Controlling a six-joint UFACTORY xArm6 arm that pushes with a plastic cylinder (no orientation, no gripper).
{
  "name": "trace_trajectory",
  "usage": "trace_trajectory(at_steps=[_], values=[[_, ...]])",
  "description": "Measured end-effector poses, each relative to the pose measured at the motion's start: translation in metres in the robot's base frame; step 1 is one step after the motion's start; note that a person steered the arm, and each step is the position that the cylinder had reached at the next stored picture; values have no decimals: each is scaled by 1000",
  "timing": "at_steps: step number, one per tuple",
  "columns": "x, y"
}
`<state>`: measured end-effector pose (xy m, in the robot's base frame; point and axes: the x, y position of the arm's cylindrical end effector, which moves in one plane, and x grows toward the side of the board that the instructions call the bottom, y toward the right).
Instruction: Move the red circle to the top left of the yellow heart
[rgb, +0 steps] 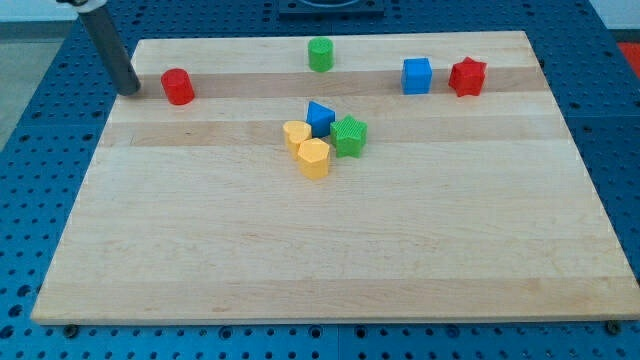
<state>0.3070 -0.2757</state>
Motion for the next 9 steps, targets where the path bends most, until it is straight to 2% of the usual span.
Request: trace_trajectory(at_steps=[4, 5, 6, 7, 8, 9], values=[[26, 96], [27, 85], [10, 59], [-47, 50], [-61, 85], [-56, 91]])
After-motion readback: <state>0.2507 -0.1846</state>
